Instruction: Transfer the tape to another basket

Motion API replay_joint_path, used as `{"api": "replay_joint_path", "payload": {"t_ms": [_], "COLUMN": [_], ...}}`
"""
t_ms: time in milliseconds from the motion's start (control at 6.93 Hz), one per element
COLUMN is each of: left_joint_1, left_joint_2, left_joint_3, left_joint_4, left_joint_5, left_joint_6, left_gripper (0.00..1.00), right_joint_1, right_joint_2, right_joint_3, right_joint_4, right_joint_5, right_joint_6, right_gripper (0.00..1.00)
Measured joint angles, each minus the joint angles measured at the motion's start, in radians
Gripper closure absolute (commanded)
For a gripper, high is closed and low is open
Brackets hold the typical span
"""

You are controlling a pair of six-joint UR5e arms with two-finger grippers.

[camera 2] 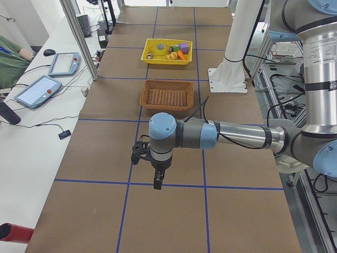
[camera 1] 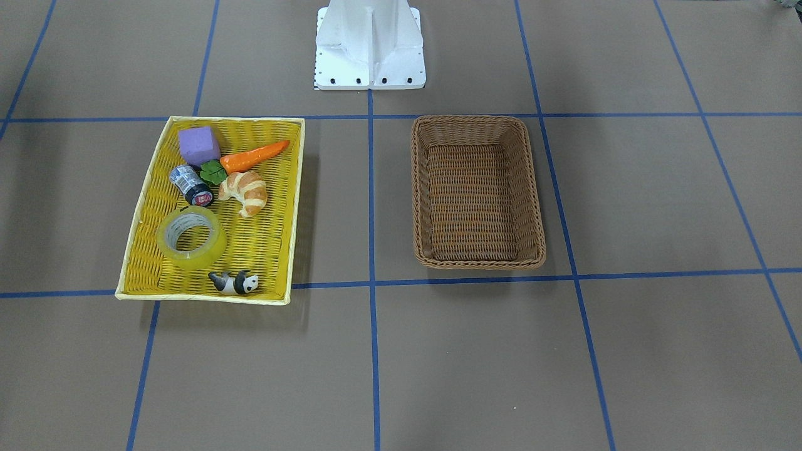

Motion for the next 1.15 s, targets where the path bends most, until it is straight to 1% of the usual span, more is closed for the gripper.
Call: {"api": "replay_joint_path", "payload": {"t_ms": [721, 865, 1154], "left_joint_1": [0.0, 0.0, 0.001], "left_joint_2": [0.002, 0.001, 0.0], "left_joint_3": [0.0, 0.001, 0.003], "left_joint_4": [0.001, 0.002, 0.002], "left_joint_5": [0.0, 0.0, -0.001], "left_joint_6": [0.0, 0.0, -0.001], "left_gripper": [0.02, 0.02, 0.02], "right_joint_1": [0.0, 0.0, -0.006], "right_joint_2": [0.0, 0.017, 0.119], "right_joint_3": [-0.004, -0.001, -0.004], "right_joint_4": [0.03, 0.036, 0.072], "right_joint_5": [-0.001, -0.003, -0.003], "right_joint_6": [-0.008, -0.003, 0.007], "right_gripper": [0.0, 0.0, 0.0]}}
